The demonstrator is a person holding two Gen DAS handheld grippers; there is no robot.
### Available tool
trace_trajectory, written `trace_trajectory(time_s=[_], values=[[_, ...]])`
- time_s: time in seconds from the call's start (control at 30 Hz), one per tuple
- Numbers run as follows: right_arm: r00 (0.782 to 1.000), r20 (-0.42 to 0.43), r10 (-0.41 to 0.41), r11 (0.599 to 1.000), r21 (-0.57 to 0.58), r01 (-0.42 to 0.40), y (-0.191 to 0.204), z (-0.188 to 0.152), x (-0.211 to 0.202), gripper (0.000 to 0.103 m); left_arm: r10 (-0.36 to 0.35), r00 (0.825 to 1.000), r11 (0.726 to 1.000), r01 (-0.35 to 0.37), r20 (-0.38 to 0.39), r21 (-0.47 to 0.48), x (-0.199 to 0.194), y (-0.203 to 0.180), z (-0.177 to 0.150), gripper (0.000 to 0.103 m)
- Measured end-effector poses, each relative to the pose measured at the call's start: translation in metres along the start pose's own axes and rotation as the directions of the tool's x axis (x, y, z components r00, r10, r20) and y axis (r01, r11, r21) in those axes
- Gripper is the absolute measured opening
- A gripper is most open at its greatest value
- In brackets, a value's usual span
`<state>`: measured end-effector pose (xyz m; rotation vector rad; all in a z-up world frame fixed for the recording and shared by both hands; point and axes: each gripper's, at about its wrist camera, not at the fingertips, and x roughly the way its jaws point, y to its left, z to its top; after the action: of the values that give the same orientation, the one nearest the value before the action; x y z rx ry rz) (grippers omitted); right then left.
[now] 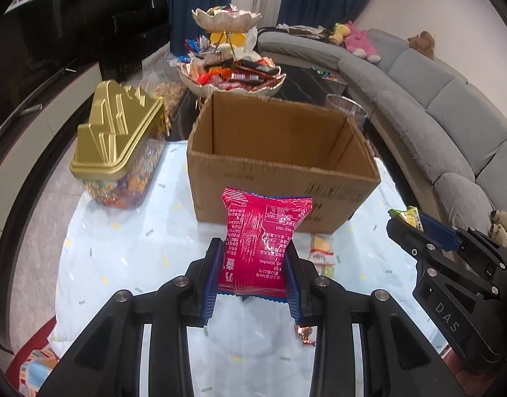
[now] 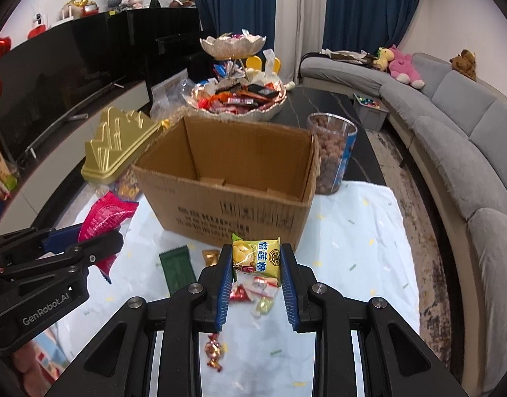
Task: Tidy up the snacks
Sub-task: 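Lift both held packets and carry them over the open box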
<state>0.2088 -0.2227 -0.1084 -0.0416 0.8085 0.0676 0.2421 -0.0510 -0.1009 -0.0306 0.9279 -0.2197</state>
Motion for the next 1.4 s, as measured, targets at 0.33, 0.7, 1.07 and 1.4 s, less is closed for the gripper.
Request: trace_trajectory(time_s=[0.33, 0.7, 1.07, 1.4], values=[[0.999, 0.041, 0.001, 1.0, 0.006, -0.001, 0.0, 0.032, -0.003, 0.029, -0.011, 1.0, 1.0, 0.01, 0.026, 0.013, -0.007, 0.001, 0.033, 0.034], [0.997, 0.082, -0.009, 1.0, 0.006, 0.009, 0.0, 0.07, 0.003, 0.029, -0.029, 0.999, 0.999, 0.028, 0.041, 0.025, -0.001, 0.004, 0.069, 0.034], [0.996, 0.089, -0.005, 1.0, 0.01, 0.004, -0.001, 0.096, 0.025, 0.029, -0.029, 0.999, 0.999, 0.028, 0.022, 0.046, 0.027, 0.008, 0.1, 0.034], [0.998, 0.066, -0.002, 1.0, 0.03, 0.0, -0.008, 0.115, 0.054, 0.029, -0.03, 1.0, 0.998, 0.029, 0.005, 0.064, 0.054, 0.01, 0.12, 0.034]])
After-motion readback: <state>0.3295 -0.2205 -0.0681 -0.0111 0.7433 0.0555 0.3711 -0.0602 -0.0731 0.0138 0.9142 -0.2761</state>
